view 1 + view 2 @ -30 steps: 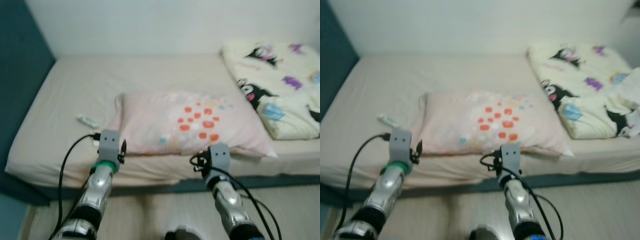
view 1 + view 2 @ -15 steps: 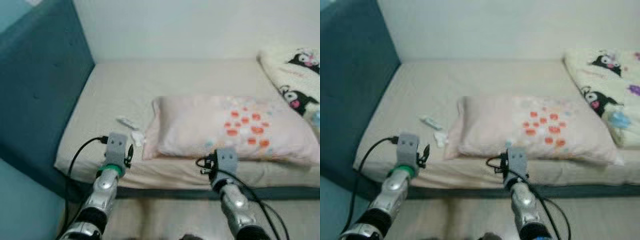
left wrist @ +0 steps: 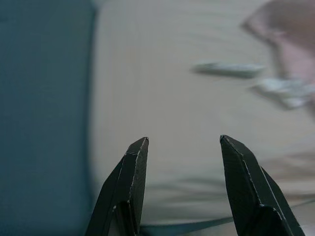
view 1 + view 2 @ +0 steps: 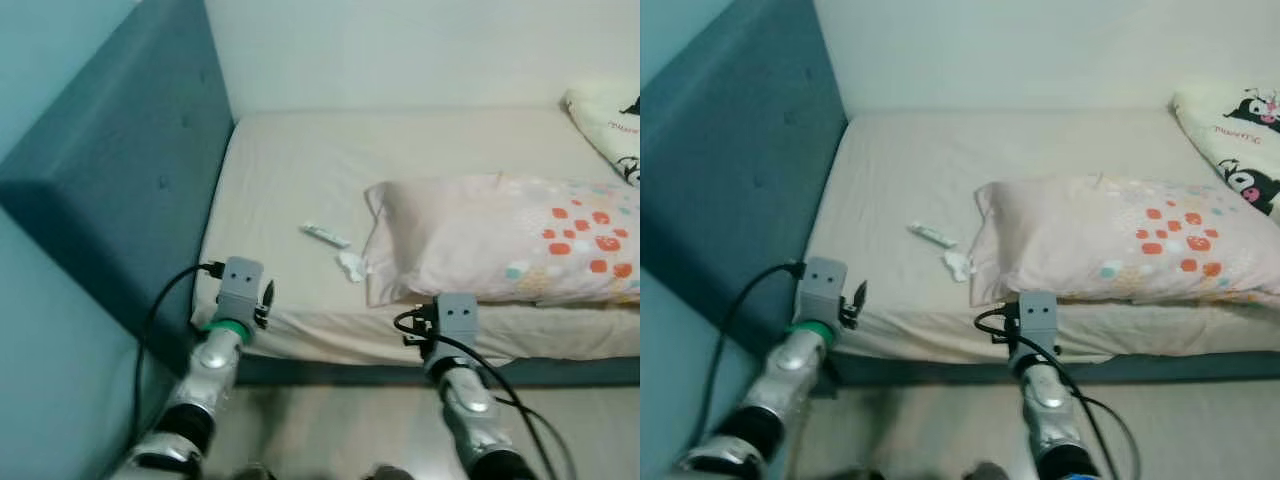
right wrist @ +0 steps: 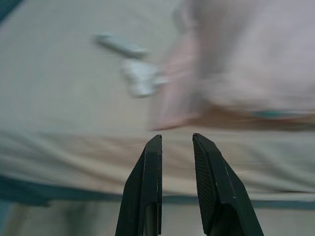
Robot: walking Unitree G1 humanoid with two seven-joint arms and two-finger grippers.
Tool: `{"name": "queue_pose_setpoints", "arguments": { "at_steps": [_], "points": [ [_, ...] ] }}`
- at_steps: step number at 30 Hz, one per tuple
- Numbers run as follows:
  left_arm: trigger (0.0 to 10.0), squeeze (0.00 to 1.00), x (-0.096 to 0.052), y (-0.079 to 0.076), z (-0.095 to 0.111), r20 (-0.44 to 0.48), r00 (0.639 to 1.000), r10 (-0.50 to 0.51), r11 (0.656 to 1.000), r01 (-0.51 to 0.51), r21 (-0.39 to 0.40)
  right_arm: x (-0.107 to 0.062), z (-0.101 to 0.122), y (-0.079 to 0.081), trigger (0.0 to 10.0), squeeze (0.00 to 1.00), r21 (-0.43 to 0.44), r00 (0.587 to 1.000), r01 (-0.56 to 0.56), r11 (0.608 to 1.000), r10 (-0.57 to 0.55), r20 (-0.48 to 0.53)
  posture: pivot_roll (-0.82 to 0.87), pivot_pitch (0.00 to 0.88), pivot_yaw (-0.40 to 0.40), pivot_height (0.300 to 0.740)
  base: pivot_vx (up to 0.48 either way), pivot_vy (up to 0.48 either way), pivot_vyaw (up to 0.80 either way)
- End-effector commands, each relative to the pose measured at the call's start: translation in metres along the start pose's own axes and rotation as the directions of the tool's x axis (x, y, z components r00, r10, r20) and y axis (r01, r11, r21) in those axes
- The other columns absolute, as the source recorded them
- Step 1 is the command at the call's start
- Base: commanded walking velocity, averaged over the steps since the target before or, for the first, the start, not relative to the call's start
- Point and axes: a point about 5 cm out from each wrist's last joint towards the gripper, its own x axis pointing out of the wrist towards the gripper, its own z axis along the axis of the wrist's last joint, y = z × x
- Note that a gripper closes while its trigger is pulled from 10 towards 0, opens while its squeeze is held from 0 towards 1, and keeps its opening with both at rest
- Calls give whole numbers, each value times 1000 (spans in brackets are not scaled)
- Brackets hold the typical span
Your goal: Clean up the room
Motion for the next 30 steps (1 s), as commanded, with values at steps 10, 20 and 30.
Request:
{"name": "queue_pose_setpoints", "arguments": {
  "at_steps": [10,20,30],
  "points": [
    [10000,0,-2,-8,-5,-25,999,-37,999,37,18,-3,-4,-2,10000,0,21,1000,28,999,-28,-3,51,19,126,740,0,-480,0],
    [10000,0,-2,-16,-4,-23,998,-60,998,60,-3,-5,-6,-4,10000,0,28,999,38,999,-38,-6,53,25,125,740,0,0,0],
    [10000,0,0,-12,2,11,999,-30,999,30,-9,-3,-1,-8,10000,0,22,999,46,999,-46,15,42,12,111,740,0,0,0]
  ]
}}
